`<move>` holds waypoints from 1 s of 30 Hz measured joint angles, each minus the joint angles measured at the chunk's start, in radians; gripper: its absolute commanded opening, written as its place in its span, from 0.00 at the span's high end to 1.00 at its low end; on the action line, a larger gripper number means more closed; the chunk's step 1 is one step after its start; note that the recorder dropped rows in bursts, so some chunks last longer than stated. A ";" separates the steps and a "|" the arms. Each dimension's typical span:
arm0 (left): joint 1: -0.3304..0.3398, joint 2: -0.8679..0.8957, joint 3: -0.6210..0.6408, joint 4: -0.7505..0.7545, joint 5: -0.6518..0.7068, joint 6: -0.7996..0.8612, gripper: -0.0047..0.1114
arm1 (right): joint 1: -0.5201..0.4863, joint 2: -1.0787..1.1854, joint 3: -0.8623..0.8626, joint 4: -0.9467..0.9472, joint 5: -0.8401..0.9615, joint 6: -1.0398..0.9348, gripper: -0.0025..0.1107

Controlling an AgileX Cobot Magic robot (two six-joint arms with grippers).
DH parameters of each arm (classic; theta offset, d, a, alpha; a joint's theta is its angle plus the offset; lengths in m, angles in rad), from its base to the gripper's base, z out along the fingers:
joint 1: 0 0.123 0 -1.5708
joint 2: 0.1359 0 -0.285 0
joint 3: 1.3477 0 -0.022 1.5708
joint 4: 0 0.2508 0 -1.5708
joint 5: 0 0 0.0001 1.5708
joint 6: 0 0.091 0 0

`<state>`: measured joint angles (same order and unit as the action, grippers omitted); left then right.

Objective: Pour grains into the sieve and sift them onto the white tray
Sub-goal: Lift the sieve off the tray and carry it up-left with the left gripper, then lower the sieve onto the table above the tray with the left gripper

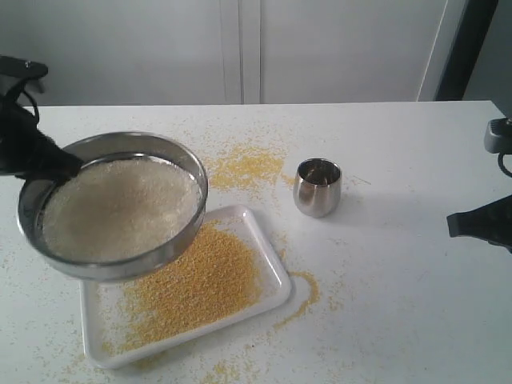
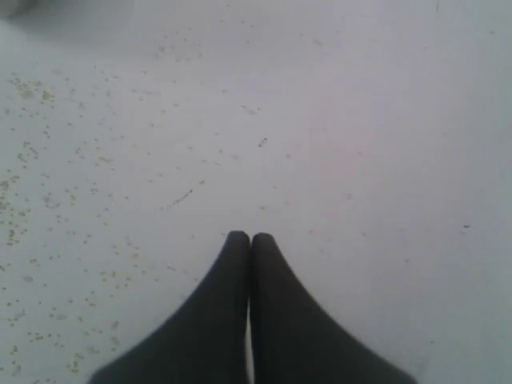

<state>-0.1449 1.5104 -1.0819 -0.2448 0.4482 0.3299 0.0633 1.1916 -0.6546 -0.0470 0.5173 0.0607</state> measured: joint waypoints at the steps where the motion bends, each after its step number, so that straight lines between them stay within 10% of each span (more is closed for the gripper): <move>1: 0.002 0.032 -0.046 -0.002 0.017 -0.015 0.96 | 0.000 0.000 0.000 0.000 0.000 0.003 0.98; 30: 0.080 0.596 -0.541 0.002 -0.063 -0.156 0.96 | 0.000 0.000 0.000 0.000 0.000 0.009 0.98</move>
<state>-0.0652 2.1065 -1.6229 -0.2426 0.3850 0.1744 0.0633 1.1916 -0.6546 -0.0470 0.5173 0.0700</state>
